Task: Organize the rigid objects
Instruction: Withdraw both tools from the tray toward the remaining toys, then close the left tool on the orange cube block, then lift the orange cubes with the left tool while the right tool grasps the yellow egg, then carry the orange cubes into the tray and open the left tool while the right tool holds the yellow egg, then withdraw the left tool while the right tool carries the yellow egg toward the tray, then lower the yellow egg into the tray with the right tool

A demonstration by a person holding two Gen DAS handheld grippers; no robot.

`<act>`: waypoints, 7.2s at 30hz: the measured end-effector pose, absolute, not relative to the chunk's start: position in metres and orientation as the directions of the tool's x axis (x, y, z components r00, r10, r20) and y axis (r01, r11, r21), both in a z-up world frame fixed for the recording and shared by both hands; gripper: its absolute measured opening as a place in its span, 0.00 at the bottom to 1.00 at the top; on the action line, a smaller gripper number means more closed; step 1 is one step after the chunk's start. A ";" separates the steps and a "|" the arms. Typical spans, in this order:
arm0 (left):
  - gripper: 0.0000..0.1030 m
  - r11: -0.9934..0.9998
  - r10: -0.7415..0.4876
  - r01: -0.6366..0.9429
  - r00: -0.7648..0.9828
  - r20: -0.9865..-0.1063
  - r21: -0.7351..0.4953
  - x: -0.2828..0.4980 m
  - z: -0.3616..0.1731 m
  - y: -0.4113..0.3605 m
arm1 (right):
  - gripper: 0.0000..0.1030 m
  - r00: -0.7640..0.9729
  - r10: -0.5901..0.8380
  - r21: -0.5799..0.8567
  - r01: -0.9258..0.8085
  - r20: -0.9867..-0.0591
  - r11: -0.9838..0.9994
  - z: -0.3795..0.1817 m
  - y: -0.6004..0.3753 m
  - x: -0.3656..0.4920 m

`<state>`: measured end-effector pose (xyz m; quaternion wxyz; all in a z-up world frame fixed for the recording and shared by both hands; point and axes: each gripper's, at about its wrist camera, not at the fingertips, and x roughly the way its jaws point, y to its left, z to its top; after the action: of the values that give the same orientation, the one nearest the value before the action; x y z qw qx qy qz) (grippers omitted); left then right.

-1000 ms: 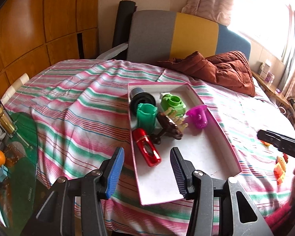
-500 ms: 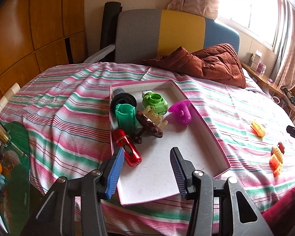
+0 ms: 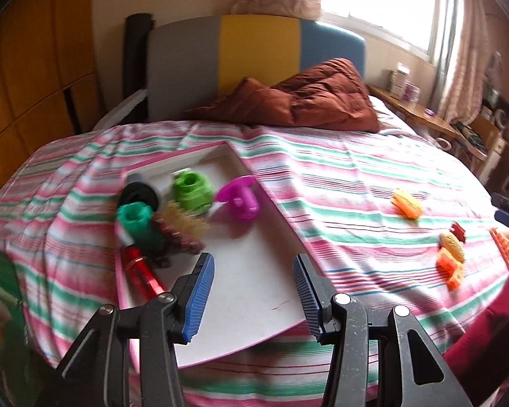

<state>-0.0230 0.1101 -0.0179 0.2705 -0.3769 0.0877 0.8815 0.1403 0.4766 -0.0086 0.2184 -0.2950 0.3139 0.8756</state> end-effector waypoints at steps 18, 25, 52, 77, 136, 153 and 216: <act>0.75 -0.310 0.626 -0.945 -0.121 -0.771 -0.103 0.058 -0.051 0.308 | 0.44 -0.809 0.175 0.533 -0.515 -0.561 -0.671 -0.007 0.485 0.156; 0.53 -0.287 0.559 -0.947 -0.043 -0.828 -0.145 0.071 -0.079 0.344 | 0.44 -0.825 0.158 0.578 -0.504 -0.543 -0.643 -0.010 0.492 0.161; 0.23 -0.495 0.586 -0.861 -0.228 -0.778 -0.120 0.033 -0.096 0.245 | 0.44 -0.602 -0.022 0.524 -0.676 -0.798 -0.519 -0.057 0.508 0.124; 0.22 -0.525 0.614 -0.817 -0.172 -0.770 -0.236 0.021 -0.099 0.238 | 0.53 -0.349 0.003 0.218 -0.591 -0.937 -0.777 -0.097 0.452 0.053; 0.22 -0.858 0.431 -0.449 -0.364 -0.826 -0.250 -0.120 -0.085 0.131 | 0.42 -0.317 0.197 -0.020 -0.485 -0.928 -0.875 -0.101 0.398 0.040; 0.36 -0.888 0.380 -0.432 -0.499 -0.779 -0.157 -0.081 -0.058 0.102 | 0.42 -0.315 0.205 -0.031 -0.479 -0.927 -0.877 -0.104 0.404 0.037; 0.36 -0.966 0.216 -0.247 -0.622 -0.752 -0.073 -0.031 -0.052 -0.006 | 0.42 -0.520 -0.052 0.191 -0.216 -0.853 -0.957 -0.078 0.306 0.006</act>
<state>-0.0310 -0.0063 -0.0519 0.1283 -0.4151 0.0187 0.9005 0.0063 0.3064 -0.0776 0.0477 -0.4876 0.1378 0.8608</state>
